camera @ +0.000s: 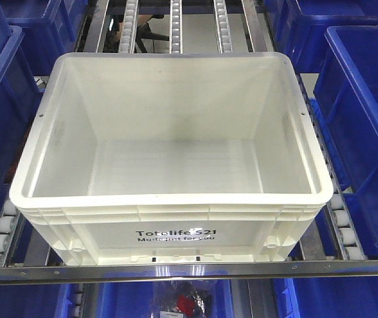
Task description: Move bin from left to right shelf
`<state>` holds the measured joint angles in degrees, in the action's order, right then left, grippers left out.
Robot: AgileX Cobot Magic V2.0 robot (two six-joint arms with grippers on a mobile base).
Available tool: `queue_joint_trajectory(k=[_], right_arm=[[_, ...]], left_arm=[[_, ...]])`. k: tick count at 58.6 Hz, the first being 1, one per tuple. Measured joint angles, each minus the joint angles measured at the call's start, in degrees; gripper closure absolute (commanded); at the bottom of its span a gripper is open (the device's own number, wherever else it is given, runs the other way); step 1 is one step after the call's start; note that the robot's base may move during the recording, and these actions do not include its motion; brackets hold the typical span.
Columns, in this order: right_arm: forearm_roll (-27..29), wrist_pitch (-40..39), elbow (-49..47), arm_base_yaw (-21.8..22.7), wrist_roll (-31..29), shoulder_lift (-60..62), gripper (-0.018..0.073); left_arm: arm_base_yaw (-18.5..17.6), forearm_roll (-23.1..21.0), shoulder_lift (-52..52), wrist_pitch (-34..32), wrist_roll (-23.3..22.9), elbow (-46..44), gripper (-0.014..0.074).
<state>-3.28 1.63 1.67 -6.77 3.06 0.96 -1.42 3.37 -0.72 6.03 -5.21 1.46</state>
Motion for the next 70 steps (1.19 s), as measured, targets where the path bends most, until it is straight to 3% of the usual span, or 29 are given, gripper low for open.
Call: queue_joint_trajectory(k=[59,70], right_arm=[[0.00,0.00,0.00,0.00,0.00,0.00,0.0567],[-0.05,-5.93,0.00,0.00,0.02,0.00,0.0567]], left_arm=[[0.00,0.00,0.00,-0.30,0.00,0.00,0.0603],[0.00,-0.18,0.00,-6.44,-0.72,0.00,0.0603]])
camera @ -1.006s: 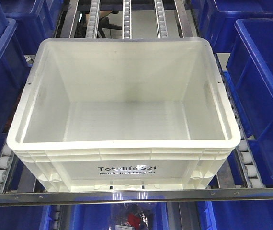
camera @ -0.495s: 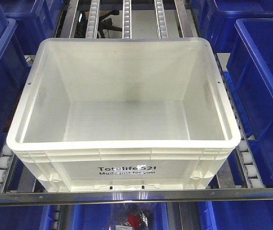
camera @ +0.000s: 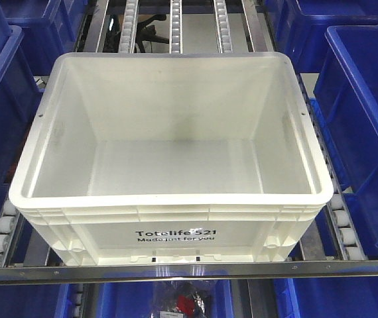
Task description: Move bin from left to right shelf
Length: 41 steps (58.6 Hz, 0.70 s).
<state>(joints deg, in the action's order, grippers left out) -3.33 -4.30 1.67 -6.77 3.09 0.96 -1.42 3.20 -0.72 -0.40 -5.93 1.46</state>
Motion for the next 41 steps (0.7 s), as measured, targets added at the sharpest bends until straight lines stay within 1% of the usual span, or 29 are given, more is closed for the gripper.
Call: queue_joint_trajectory(k=[3,8,12,15,20,25,30,36,41], right_arm=[[0.00,-2.59,0.00,0.00,0.30,0.00,0.0567],[-0.09,-3.87,-0.05,0.00,0.41,0.00,0.0567],[-0.15,-3.35,-1.28,0.00,0.43,-0.08,0.0567],[-0.15,-2.96,-3.29,0.00,0.43,-1.11,0.0567],[-0.15,-1.29,-8.22,0.00,0.63,-4.91,0.0567],[-0.15,2.71,-13.65,0.00,1.95,-10.05,0.0567],[-0.15,7.26,-17.99,0.00,2.41,-14.91,0.0567],[-0.15,10.29,-20.85,0.00,2.41,-19.50,0.0567],[-0.15,10.98,-21.31,0.00,2.41,-21.54,0.0567]], left_arm=[[0.00,0.00,0.00,-3.16,-0.13,0.00,0.0603],[0.00,0.00,0.00,-8.32,-0.31,0.00,0.0603],[0.00,0.00,0.00,-8.75,-1.24,-0.16,0.0603],[0.00,0.00,0.00,-6.26,-1.75,-1.28,0.0603],[0.00,0.00,0.37,-1.60,-1.91,-6.30,0.0603],[0.00,0.00,3.73,3.66,-1.97,-12.22,0.0603],[0.00,0.00,8.33,10.45,-1.66,-18.14,0.0603],[0.00,-0.01,13.65,17.65,-0.63,-23.93,0.0603],[0.00,-0.06,16.51,20.70,-0.43,-26.19,0.0603]])
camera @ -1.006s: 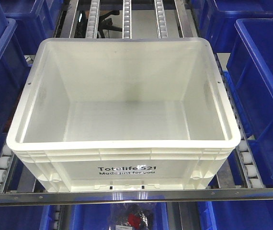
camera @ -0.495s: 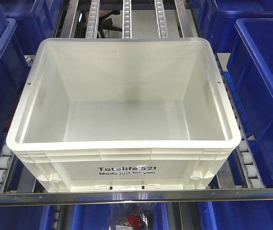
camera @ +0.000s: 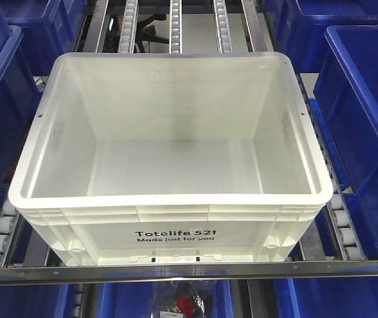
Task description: Move bin from left to right shelf
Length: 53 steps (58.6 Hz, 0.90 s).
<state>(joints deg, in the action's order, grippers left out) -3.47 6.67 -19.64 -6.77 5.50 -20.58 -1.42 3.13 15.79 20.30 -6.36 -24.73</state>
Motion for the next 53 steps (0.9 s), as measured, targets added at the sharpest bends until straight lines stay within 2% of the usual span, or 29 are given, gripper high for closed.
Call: queue_joint_trajectory(k=[25,33,43,53], right_arm=[[0.00,-0.03,0.00,0.00,0.00,-0.80,0.0554],[0.00,-0.03,0.00,0.00,0.00,-0.80,0.0498],[0.00,-0.03,0.00,0.00,0.00,-0.80,0.0365],[0.00,-0.03,0.00,0.00,0.00,-0.80,0.0179]], left_arm=[[0.00,0.00,1.10,2.00,0.12,-0.41,0.0599],[0.00,0.00,1.10,2.26,0.12,-0.41,0.0568],[0.00,0.00,1.10,3.12,0.12,-0.41,0.0420],[0.00,0.00,1.10,3.24,0.25,-0.41,0.0165]])
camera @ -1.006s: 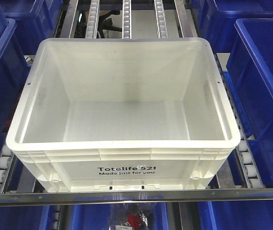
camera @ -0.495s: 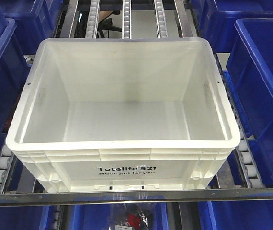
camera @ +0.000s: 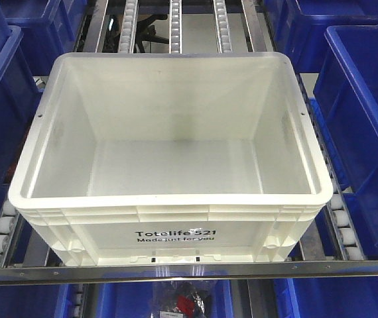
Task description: Move bin from left to right shelf
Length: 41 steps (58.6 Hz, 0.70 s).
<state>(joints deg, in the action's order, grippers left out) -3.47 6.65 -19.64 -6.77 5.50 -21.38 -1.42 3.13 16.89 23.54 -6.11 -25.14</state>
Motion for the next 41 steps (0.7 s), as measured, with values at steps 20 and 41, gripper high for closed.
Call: queue_joint_trajectory(k=[20,41], right_arm=[[1.13,0.18,0.00,0.00,0.70,0.00,0.0075],[1.55,2.48,-2.76,-5.30,0.17,-3.02,0.0064]], left_arm=[[-0.07,-0.40,0.18,-0.31,-0.16,0.00,0.0038],[-10.37,0.43,6.48,4.65,2.50,-3.99,0.0038]])
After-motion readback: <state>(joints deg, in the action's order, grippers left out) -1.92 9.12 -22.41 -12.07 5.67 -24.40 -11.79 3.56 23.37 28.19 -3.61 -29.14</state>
